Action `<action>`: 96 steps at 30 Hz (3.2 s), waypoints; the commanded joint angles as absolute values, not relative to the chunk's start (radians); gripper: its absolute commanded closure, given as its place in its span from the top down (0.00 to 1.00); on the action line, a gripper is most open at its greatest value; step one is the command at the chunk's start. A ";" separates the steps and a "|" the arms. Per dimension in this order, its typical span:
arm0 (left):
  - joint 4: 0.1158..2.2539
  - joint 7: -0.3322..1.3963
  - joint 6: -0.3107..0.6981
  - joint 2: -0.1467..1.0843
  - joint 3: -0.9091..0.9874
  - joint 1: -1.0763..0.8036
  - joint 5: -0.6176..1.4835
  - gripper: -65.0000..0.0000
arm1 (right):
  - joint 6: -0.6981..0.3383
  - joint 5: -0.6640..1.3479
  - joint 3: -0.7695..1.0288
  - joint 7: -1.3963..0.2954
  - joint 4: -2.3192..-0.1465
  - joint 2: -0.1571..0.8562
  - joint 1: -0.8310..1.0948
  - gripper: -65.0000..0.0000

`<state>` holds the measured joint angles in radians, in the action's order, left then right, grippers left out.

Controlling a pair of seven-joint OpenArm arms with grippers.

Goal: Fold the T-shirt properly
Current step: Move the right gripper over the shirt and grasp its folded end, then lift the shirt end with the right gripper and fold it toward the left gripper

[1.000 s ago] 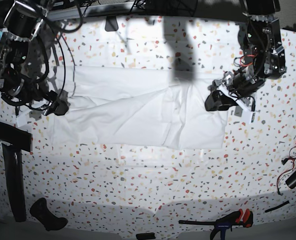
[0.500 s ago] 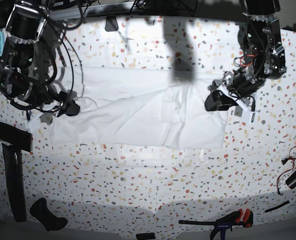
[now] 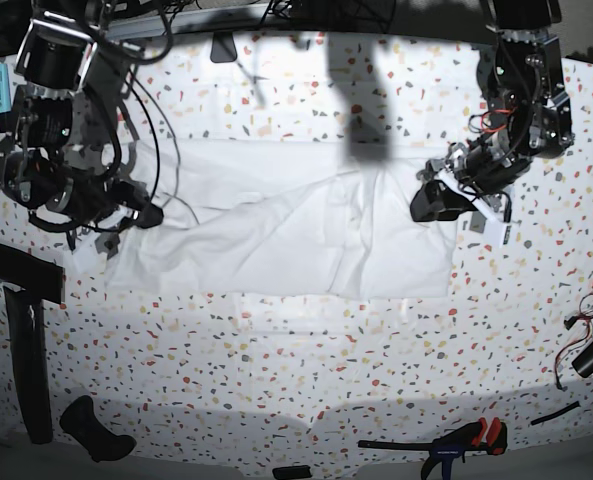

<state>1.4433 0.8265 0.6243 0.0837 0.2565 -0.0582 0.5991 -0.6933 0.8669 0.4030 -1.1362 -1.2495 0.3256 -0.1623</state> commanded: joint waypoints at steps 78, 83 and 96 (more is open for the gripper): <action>1.959 1.098 0.508 0.259 0.203 -0.050 0.321 0.41 | -0.698 1.294 -0.158 -1.125 -1.269 -0.157 -0.416 0.53; 1.960 1.087 0.412 0.270 0.203 -0.050 0.205 0.41 | -0.698 1.258 -0.157 -1.125 -1.269 -0.157 -0.436 0.53; 2.278 0.985 0.480 0.214 0.202 -0.212 0.576 0.41 | -0.663 0.287 -0.157 -0.515 -1.246 -0.157 -0.496 0.53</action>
<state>2.2620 1.0142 0.4789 0.2089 0.1986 -0.2214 0.5636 -0.6628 0.2714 -0.1467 -0.5056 -1.2335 -0.1352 -0.4564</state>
